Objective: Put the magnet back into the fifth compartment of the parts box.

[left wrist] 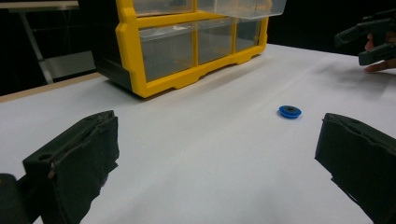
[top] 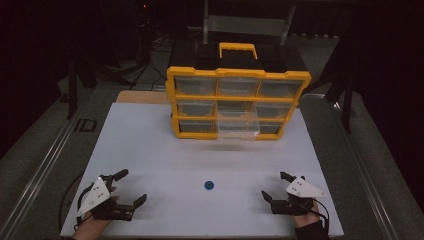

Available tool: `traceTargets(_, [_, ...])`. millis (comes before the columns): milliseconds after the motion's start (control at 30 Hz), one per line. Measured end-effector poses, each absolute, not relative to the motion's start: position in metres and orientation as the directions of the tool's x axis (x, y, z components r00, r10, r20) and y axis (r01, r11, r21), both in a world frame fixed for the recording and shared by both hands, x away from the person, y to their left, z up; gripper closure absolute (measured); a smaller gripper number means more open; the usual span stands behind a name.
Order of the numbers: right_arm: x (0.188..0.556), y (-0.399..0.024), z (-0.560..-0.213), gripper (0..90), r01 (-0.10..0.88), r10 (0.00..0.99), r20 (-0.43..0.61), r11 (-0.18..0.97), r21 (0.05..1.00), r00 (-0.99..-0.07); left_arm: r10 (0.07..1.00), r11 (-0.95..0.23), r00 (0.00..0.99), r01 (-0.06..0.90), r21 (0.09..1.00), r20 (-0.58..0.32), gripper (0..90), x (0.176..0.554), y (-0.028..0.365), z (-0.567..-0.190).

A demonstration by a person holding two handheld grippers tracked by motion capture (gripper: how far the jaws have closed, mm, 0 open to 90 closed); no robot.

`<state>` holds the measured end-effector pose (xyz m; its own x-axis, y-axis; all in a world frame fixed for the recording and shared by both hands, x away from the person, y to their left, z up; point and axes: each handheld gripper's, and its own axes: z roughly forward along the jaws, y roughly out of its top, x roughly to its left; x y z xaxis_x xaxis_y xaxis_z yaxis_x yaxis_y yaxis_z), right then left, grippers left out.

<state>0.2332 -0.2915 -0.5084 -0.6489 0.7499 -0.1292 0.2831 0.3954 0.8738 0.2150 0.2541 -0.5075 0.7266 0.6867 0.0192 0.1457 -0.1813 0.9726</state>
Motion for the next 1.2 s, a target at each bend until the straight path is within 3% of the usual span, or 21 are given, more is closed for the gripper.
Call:
traceTargets(367, [0.232, -0.291, -0.505, 8.3, 0.274, 0.755, -0.132, 0.387, 0.88, -0.643, 0.664, -0.134, 0.747, 0.151, 0.979, -0.024, 0.0, 0.223, 0.253, -0.492])
traceTargets(733, [0.232, -0.291, -0.503, 8.3, 0.259, 0.75, -0.131, 0.38, 0.888, -0.649, 0.515, -0.177, 0.856, 0.157, 0.972, -0.044, 0.0, 0.24, 0.231, -0.447])
traceTargets(1200, [0.233, -0.291, -0.503, 8.3, 0.259, 0.747, -0.127, 0.377, 0.889, -0.652, 0.424, -0.194, 0.904, 0.146, 0.97, -0.051, 0.0, 0.254, 0.201, -0.404])
